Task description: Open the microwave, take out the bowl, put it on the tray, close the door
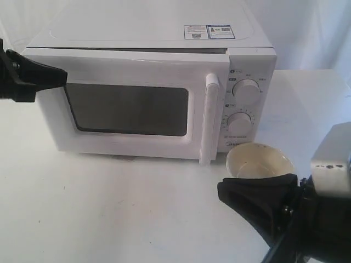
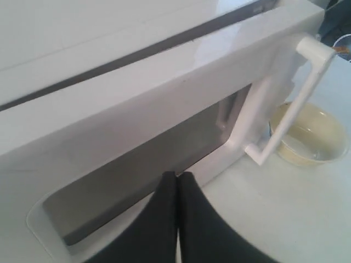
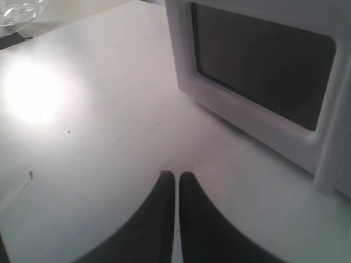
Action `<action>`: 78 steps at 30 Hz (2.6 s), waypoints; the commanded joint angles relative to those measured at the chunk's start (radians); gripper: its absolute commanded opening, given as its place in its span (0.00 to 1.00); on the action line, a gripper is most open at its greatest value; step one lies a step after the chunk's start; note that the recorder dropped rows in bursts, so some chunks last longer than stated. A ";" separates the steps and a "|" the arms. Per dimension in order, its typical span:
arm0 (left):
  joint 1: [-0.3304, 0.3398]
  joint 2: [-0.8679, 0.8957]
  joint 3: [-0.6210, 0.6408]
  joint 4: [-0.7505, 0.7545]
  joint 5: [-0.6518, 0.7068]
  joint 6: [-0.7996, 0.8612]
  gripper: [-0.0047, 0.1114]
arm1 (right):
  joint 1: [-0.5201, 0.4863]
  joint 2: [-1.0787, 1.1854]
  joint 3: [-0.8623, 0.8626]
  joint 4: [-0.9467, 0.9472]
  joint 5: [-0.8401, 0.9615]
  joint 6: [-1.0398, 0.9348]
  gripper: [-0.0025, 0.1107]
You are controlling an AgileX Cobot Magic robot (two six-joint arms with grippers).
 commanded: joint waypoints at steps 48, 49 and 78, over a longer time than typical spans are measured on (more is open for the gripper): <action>-0.014 -0.589 0.278 -0.028 0.252 -0.178 0.04 | 0.097 1.028 -0.416 0.331 -1.204 -0.046 0.02; -0.014 -0.589 0.278 -0.028 0.252 -0.178 0.04 | 0.087 1.033 -0.429 0.329 -1.204 -0.046 0.02; -0.014 -0.589 0.278 -0.024 0.268 -0.176 0.04 | -0.029 1.157 -0.594 0.311 -1.204 -0.093 0.02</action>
